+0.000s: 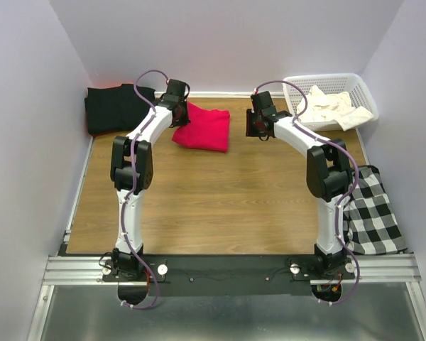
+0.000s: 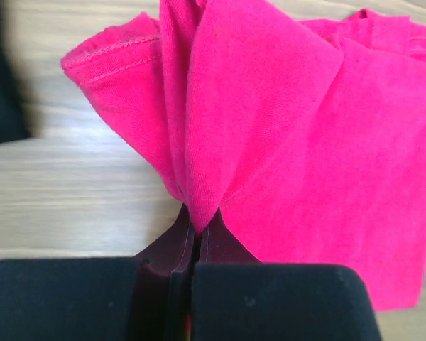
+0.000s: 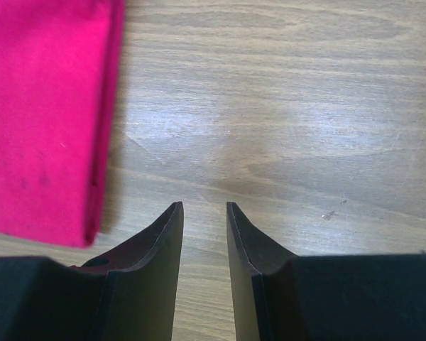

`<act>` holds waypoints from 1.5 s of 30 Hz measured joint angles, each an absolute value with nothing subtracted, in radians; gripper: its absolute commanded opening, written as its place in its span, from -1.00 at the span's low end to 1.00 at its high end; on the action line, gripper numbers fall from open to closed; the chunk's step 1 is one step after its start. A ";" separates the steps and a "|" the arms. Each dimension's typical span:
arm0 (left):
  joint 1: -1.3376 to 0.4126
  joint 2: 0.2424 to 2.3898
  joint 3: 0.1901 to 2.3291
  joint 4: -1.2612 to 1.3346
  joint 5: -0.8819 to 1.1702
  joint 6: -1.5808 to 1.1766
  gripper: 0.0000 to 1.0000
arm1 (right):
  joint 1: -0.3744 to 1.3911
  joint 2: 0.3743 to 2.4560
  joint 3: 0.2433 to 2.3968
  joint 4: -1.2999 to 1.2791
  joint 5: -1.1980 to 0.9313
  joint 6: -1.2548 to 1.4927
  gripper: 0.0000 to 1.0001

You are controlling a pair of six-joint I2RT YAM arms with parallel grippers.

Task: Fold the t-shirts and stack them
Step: Put the neatly folded tshirt into the corner of the board with the left arm

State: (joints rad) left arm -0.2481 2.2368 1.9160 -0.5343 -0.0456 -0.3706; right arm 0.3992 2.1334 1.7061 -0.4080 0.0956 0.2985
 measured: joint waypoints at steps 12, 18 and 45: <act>-0.255 2.373 2.186 -0.729 -0.306 -0.229 -1.00 | 0.399 2.105 1.706 -0.408 0.103 0.321 -0.25; -0.265 2.373 2.206 -0.750 -0.415 -0.165 -1.00 | 0.399 2.100 1.706 -0.408 0.102 0.332 -0.26; -0.233 2.300 2.281 -0.517 -0.761 0.129 -1.00 | 0.399 2.099 1.656 -0.408 0.080 0.339 -0.27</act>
State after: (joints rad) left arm -0.2333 2.3001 2.2814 -0.5171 -0.7612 0.1291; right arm 0.3992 2.0991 1.6562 -0.4076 0.0803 0.3393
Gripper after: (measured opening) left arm 0.024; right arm 0.369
